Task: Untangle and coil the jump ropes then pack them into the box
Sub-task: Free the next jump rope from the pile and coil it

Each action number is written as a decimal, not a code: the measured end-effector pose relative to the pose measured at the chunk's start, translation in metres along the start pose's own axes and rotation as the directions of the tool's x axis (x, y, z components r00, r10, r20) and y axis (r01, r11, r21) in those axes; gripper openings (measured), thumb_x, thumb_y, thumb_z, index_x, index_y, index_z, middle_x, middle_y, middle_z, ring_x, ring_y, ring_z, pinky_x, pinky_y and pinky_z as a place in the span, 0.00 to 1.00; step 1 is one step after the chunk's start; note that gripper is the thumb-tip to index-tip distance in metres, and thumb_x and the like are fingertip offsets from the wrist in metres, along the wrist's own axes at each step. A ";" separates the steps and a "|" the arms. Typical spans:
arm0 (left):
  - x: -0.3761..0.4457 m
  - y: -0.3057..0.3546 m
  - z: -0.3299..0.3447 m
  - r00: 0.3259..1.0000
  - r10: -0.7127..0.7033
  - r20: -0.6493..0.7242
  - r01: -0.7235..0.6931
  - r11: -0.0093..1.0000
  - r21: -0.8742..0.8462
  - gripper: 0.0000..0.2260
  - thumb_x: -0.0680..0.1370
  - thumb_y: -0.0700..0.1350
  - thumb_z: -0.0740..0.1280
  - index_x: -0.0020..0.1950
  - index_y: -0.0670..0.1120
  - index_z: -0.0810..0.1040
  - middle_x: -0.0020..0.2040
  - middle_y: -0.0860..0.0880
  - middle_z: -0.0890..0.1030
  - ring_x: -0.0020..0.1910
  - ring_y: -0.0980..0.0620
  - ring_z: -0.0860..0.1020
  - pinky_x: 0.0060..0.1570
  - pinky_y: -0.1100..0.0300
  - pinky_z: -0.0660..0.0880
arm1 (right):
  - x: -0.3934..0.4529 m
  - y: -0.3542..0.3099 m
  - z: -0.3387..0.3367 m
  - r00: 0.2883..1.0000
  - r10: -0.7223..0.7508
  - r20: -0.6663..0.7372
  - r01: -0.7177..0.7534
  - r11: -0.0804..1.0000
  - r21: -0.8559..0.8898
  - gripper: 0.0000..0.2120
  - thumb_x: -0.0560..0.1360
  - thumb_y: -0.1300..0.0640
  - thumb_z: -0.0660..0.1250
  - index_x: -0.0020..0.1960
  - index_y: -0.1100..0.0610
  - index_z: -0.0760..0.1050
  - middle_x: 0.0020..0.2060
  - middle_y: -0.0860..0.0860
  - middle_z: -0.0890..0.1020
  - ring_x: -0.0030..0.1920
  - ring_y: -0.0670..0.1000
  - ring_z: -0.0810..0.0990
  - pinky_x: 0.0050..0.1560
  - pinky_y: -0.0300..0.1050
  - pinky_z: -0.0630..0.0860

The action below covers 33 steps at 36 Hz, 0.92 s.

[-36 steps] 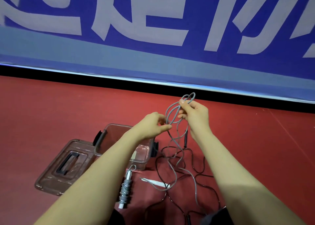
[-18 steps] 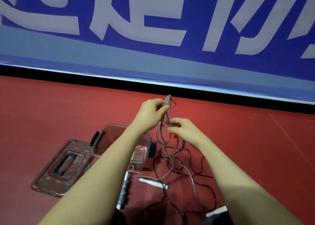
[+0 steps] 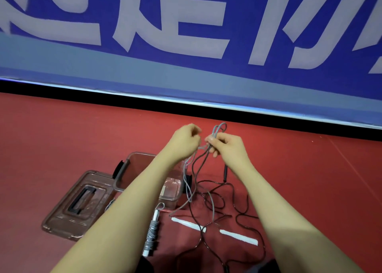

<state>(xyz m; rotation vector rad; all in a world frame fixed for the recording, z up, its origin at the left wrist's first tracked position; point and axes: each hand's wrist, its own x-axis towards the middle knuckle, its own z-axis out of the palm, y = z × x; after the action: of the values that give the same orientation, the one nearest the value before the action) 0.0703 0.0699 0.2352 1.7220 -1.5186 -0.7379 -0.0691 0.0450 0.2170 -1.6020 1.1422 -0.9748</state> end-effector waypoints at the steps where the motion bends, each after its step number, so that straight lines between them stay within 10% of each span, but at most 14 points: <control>1: -0.001 -0.004 0.002 0.997 -0.020 0.079 0.013 0.996 0.085 0.13 0.77 0.36 0.59 0.60 0.40 0.76 0.55 0.42 0.80 0.51 0.47 0.77 0.52 0.60 0.71 | 0.002 0.000 -0.001 0.999 0.006 -0.037 -0.004 0.998 0.059 0.10 0.77 0.64 0.65 0.41 0.69 0.78 0.26 0.53 0.75 0.22 0.43 0.70 0.29 0.35 0.68; 5: -0.009 -0.016 0.009 0.962 -0.019 0.272 -0.037 0.979 0.201 0.16 0.75 0.39 0.66 0.63 0.41 0.76 0.55 0.44 0.78 0.44 0.51 0.75 0.44 0.66 0.68 | 0.004 -0.004 -0.003 0.991 0.068 -0.114 -0.035 0.962 0.272 0.10 0.77 0.64 0.64 0.38 0.60 0.78 0.28 0.55 0.75 0.23 0.43 0.70 0.28 0.34 0.69; 12: -0.012 -0.021 0.019 0.986 0.142 0.085 -0.149 0.986 0.077 0.12 0.73 0.47 0.72 0.53 0.44 0.77 0.45 0.50 0.75 0.38 0.56 0.71 0.41 0.65 0.66 | 0.003 -0.018 -0.007 0.985 0.162 -0.067 -0.082 0.766 0.638 0.09 0.78 0.66 0.62 0.41 0.65 0.77 0.31 0.54 0.77 0.25 0.44 0.72 0.25 0.36 0.68; 22: -0.008 -0.006 0.010 0.970 0.230 -0.078 -0.224 0.971 0.080 0.06 0.77 0.44 0.69 0.42 0.42 0.78 0.29 0.55 0.75 0.26 0.63 0.73 0.32 0.70 0.67 | 0.002 -0.022 -0.017 0.994 0.108 -0.028 -0.053 0.677 0.734 0.06 0.78 0.65 0.61 0.48 0.65 0.77 0.36 0.53 0.79 0.30 0.45 0.73 0.28 0.36 0.68; 27: -0.008 0.009 -0.001 0.952 0.256 -0.170 -0.261 0.965 -0.005 0.06 0.77 0.43 0.68 0.40 0.43 0.78 0.27 0.51 0.77 0.27 0.56 0.74 0.37 0.59 0.73 | -0.001 -0.001 -0.014 0.986 0.099 0.132 -0.112 0.989 0.097 0.15 0.75 0.68 0.65 0.62 0.65 0.74 0.41 0.50 0.77 0.31 0.42 0.73 0.32 0.34 0.69; 30: -0.010 0.021 -0.006 0.938 0.282 -0.202 -0.293 0.956 -0.027 0.07 0.77 0.43 0.68 0.40 0.43 0.77 0.30 0.46 0.79 0.31 0.48 0.78 0.38 0.57 0.74 | -0.007 0.012 -0.006 0.944 0.148 0.294 -0.028 0.926 -0.377 0.14 0.73 0.60 0.69 0.59 0.58 0.78 0.46 0.50 0.78 0.43 0.46 0.75 0.44 0.38 0.70; 33: -0.010 0.027 -0.009 0.926 0.304 -0.223 -0.321 0.946 -0.045 0.07 0.77 0.43 0.68 0.39 0.46 0.76 0.30 0.46 0.79 0.32 0.48 0.78 0.38 0.57 0.75 | -0.010 0.016 0.000 0.948 0.160 0.275 -0.024 0.897 -0.441 0.09 0.74 0.54 0.69 0.51 0.57 0.81 0.42 0.54 0.81 0.42 0.49 0.75 0.46 0.46 0.72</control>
<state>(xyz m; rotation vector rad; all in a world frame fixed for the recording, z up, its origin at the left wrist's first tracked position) 0.0608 0.0794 0.2623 1.4031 -1.5411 -0.4271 -0.0758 0.0521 0.2006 -1.9475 1.2582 -0.3971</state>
